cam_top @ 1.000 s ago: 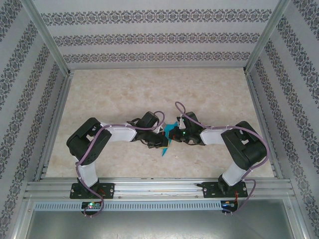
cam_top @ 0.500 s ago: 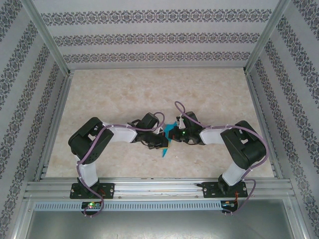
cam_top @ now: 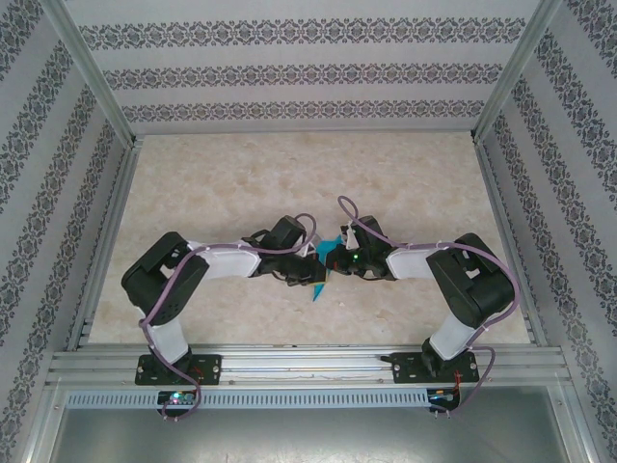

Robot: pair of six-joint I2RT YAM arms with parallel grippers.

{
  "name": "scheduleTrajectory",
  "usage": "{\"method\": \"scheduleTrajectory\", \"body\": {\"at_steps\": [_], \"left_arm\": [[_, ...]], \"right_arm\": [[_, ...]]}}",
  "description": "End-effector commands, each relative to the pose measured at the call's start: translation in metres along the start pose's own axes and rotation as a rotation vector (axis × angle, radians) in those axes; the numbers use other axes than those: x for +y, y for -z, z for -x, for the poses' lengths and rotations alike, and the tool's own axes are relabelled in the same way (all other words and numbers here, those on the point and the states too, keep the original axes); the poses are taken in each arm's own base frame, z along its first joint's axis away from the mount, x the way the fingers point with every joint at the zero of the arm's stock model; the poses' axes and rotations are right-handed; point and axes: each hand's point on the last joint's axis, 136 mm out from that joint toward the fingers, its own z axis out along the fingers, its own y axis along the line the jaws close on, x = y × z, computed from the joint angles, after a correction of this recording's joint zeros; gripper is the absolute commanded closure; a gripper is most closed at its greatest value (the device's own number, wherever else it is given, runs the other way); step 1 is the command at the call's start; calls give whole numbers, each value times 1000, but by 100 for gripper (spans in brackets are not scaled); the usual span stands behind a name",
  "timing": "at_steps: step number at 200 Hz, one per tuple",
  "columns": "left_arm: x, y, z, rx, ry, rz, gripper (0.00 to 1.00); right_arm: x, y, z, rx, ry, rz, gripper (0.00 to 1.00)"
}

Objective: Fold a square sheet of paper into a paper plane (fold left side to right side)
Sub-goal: Fold the wing for the fifth time at the center of the table.

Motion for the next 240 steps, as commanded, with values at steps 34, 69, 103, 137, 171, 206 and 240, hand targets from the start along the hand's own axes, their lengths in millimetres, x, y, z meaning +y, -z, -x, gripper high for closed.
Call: {"method": "scheduleTrajectory", "body": {"at_steps": [34, 69, 103, 137, 171, 206, 240], "left_arm": [[28, 23, 20, -70, 29, 70, 77], [32, 10, 25, -50, 43, 56, 77], [41, 1, 26, -42, 61, 66, 77], [39, -5, 25, -34, 77, 29, 78], [37, -3, 25, -39, 74, 24, 78], [29, 11, 26, -73, 50, 42, 78], [23, 21, 20, -82, 47, 42, 82]], "right_arm": [[-45, -6, -47, 148, -65, -141, 100], [-44, -6, -46, 147, -65, -139, 100], [-44, -6, -46, 146, -65, -139, 100], [-44, -7, -46, 150, -67, -141, 100], [-45, -8, -47, 154, -69, -142, 100], [-45, -8, -47, 154, -69, -144, 100], [-45, -8, -47, 155, -71, -143, 100]]}}
